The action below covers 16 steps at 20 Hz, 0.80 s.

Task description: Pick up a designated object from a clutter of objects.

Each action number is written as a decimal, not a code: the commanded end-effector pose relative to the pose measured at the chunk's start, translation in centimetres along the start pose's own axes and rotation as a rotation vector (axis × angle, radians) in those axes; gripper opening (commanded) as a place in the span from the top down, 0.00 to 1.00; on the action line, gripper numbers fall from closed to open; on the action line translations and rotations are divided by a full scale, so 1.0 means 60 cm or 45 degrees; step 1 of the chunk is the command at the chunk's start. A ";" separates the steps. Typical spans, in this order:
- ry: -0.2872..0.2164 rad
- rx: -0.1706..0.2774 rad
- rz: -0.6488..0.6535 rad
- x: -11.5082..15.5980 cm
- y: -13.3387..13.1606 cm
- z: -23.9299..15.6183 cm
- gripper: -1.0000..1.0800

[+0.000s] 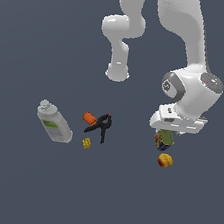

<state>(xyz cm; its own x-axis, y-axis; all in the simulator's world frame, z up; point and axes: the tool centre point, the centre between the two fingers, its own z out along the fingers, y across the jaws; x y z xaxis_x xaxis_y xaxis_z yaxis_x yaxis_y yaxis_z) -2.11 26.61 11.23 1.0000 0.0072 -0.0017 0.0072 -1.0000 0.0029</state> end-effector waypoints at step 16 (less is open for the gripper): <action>0.001 0.003 0.002 -0.005 -0.008 0.079 0.04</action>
<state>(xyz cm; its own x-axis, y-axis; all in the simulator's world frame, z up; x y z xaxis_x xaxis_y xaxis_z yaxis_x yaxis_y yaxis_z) -2.41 27.03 7.11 1.0000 0.0055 -0.0013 0.0055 -1.0000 0.0007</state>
